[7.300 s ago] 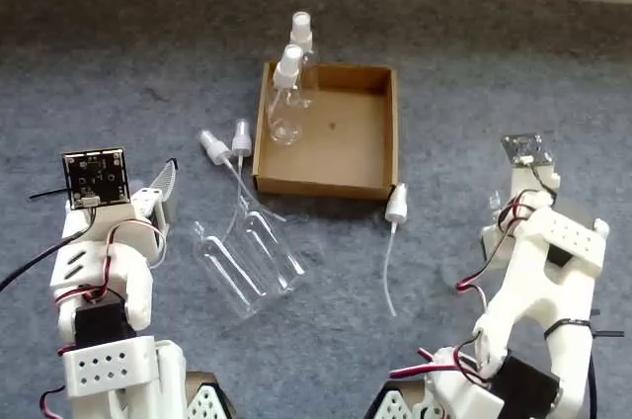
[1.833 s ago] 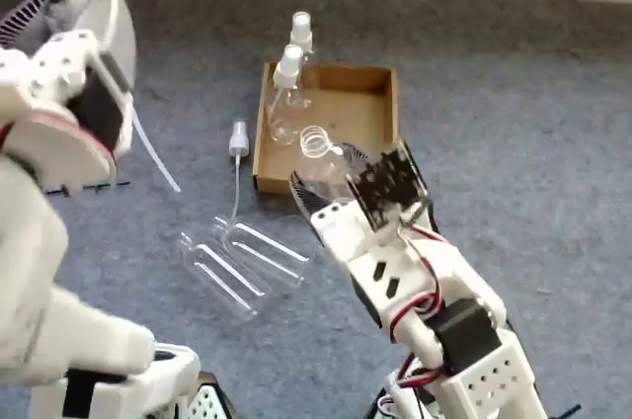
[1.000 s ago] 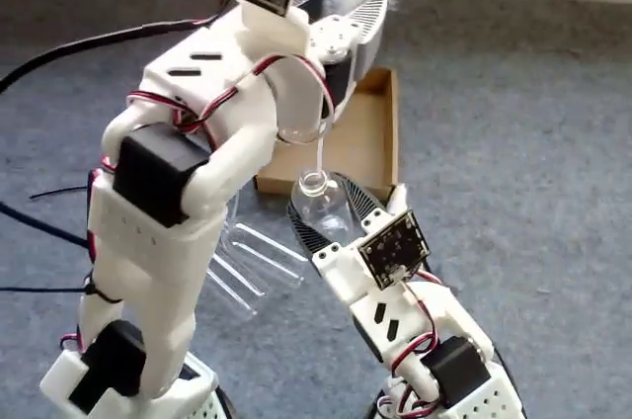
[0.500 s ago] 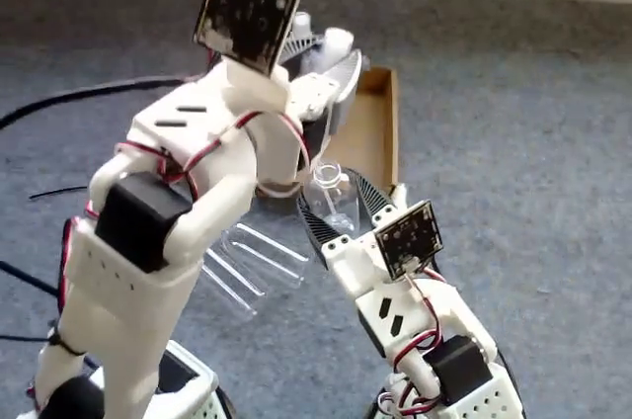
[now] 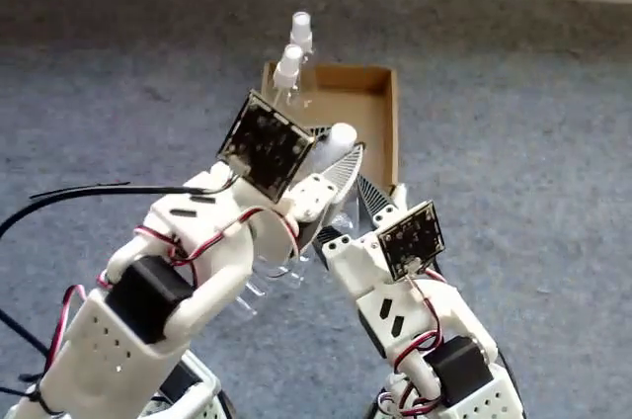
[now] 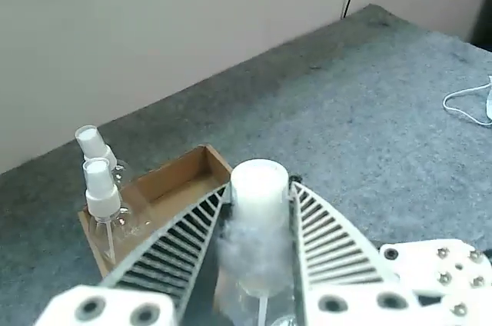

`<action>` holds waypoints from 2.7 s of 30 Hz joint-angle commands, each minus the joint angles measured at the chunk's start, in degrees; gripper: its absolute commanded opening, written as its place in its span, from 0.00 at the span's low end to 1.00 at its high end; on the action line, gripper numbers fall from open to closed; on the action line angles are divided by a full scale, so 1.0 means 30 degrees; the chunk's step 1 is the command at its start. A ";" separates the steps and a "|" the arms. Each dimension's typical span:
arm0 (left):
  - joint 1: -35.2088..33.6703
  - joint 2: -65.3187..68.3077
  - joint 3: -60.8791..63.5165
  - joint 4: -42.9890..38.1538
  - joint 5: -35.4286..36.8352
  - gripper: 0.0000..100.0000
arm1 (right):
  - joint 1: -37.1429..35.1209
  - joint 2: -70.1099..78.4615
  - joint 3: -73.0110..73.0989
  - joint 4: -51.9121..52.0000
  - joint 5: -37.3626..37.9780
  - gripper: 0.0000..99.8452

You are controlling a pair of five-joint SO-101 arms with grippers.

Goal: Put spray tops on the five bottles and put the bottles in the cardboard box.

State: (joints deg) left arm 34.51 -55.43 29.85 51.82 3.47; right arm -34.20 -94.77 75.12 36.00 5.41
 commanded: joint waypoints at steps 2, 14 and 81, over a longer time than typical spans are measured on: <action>0.0337 -0.1451 0.0073 0.1260 -0.0234 0.20 | 0.0337 0.0044 -0.0278 -0.0484 -0.0176 0.00; 0.0073 -0.2300 -0.3502 0.1348 -0.0352 0.20 | 0.0278 0.0044 -0.0220 -0.0542 -0.0176 0.00; -0.7253 -1.1179 1.2293 -0.1700 -0.1084 0.34 | -0.2974 1.7744 -1.5575 -0.1538 -0.1553 0.00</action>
State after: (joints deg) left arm 15.43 -88.48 66.86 49.19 -1.45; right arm -39.82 -40.79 28.44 32.57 1.36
